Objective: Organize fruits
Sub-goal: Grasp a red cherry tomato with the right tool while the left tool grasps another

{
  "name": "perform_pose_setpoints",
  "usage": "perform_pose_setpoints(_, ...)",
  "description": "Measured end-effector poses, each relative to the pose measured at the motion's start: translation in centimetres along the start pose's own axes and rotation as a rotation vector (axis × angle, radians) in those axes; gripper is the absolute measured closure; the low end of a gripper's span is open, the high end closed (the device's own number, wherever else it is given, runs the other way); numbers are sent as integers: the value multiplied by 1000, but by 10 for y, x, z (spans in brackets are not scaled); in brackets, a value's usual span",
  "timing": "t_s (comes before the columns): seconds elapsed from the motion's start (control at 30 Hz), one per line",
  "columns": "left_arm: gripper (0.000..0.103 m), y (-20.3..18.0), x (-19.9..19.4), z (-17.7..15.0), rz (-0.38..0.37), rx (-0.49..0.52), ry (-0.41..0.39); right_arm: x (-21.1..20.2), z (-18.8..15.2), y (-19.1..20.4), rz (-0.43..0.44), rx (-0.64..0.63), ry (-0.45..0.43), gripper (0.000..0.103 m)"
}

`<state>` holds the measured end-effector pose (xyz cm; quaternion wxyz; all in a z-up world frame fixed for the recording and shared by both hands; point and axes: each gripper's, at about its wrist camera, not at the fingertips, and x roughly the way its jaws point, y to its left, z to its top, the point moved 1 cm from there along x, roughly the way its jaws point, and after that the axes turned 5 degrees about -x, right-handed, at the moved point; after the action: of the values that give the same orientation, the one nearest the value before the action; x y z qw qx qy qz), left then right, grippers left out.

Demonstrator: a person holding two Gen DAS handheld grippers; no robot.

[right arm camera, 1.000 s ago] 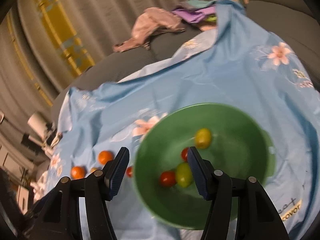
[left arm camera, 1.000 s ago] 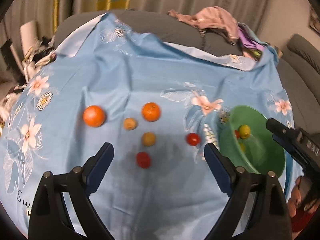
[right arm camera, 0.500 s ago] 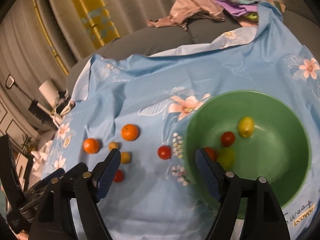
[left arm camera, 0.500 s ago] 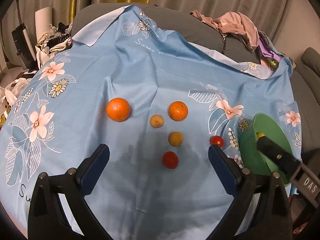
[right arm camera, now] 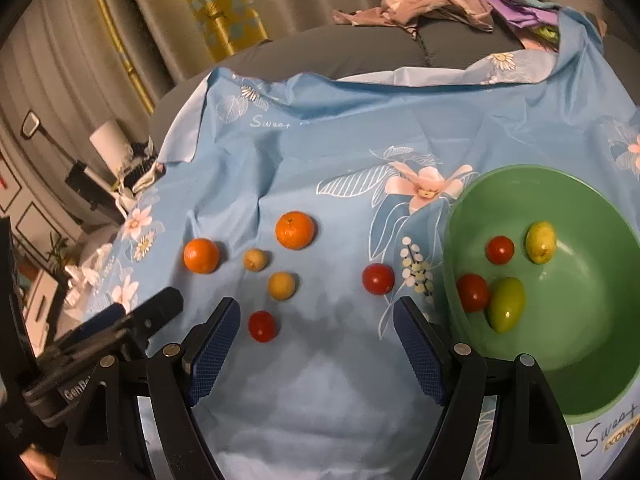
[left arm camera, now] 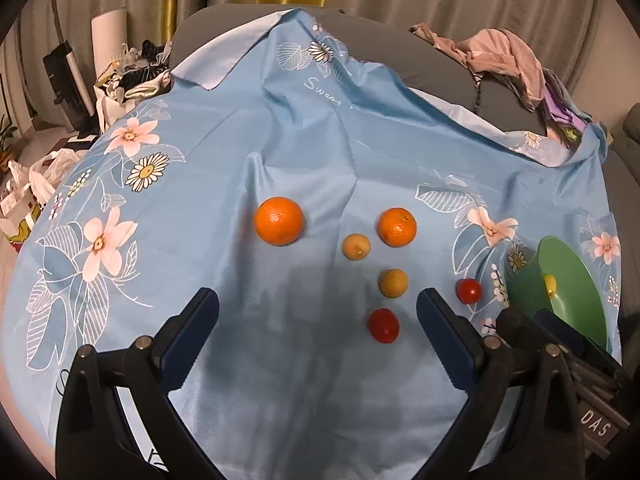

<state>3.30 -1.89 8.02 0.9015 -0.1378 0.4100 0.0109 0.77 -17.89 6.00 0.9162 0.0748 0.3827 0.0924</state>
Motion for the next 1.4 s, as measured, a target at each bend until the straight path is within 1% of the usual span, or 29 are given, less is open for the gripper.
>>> perform_pose_setpoints(0.13,3,5,3,1,10,-11,10,2,-1,-1,5,5,8,24)
perform_pose_setpoints(0.3,3,12,6,2,6,-38,14,4,1,-8,29,44,13,24)
perform_pose_setpoints(0.5,4,14,12,1,-20,-60,31,10,3,-11,85,93,28,24)
perform_pose_setpoints(0.63,4,6,18,-2,-51,-43,46,11,8,-10,91,89,21,24)
perform_pose_setpoints(0.67,5,4,21,-4,-63,-41,52,11,10,-11,90,93,18,27)
perform_pose_setpoints(0.73,8,-1,25,-6,-77,-40,59,17,16,-8,66,82,34,45)
perform_pose_setpoints(0.77,11,-4,28,-7,-87,-34,66,20,18,-8,55,73,41,48)
perform_pose_setpoints(0.8,17,-6,31,-8,-95,-29,74,26,22,-6,41,63,49,53)
perform_pose_setpoints(0.83,27,-9,36,-10,-110,-25,89,32,25,-5,26,54,60,57)
perform_pose_setpoints(0.93,47,-15,54,-14,-130,-6,156,56,31,-3,-82,16,118,61)
perform_pose_setpoints(0.97,48,-16,58,-15,-127,6,166,67,33,-3,-130,0,142,61)
perform_pose_setpoints(1.03,48,-19,64,-17,-85,32,177,80,33,-5,-156,-23,182,68)
perform_pose_setpoints(1.07,48,-21,67,-18,-77,41,184,87,33,-6,-171,-35,203,69)
perform_pose_setpoints(1.13,49,-24,69,-17,-104,49,193,94,35,-2,-233,-90,188,69)
perform_pose_setpoints(1.17,50,-25,71,-17,-106,51,199,95,35,-2,-255,-101,192,69)
perform_pose_setpoints(1.3,53,-25,75,-19,-135,34,229,98,35,-4,-277,-107,189,69)
perform_pose_setpoints(1.37,58,-25,73,-20,-150,29,236,101,33,-7,-295,-100,211,69)
perform_pose_setpoints(1.4,63,-26,72,-20,-160,26,238,104,33,-6,-302,-100,221,69)
